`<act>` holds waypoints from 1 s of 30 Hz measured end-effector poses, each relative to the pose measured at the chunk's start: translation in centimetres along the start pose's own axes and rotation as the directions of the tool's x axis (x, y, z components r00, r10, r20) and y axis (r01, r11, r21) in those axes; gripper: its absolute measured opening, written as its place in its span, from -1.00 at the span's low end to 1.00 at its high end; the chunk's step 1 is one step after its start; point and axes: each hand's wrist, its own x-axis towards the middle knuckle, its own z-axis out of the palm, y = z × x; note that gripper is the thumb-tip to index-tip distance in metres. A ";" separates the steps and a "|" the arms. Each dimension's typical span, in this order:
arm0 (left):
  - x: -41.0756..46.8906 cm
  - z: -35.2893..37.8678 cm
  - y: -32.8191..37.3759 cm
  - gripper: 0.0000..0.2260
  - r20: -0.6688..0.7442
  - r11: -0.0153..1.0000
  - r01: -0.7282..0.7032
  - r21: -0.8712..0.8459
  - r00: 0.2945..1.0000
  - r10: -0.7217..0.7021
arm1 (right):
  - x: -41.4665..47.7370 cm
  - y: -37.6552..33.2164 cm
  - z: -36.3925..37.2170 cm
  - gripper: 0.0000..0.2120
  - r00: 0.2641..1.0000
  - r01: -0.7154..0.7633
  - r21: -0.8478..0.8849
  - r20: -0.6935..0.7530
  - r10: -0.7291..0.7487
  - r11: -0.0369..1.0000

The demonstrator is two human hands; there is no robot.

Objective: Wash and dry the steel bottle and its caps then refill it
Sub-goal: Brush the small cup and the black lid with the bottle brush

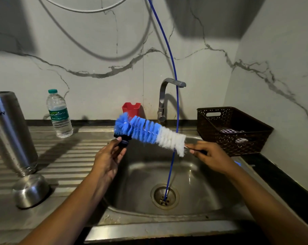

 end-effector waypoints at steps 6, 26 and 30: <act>-0.5 0.4 -0.1 -0.94 0.055 0.999 0.010 -0.035 0.998 -0.008 | -0.5 -0.2 -0.9 -0.79 0.999 -0.049 0.068 -0.019 0.050 0.996; -0.9 0.8 0.4 -0.89 0.072 0.991 -0.038 -0.129 0.996 0.048 | -0.8 0.8 -0.8 -0.75 0.992 -0.128 -0.086 -0.028 0.126 0.988; -0.4 0.3 0.6 -0.75 0.030 0.980 -0.178 -0.088 0.983 0.181 | -0.6 0.2 -2.1 -0.77 0.986 -0.168 -0.046 -0.025 0.167 0.985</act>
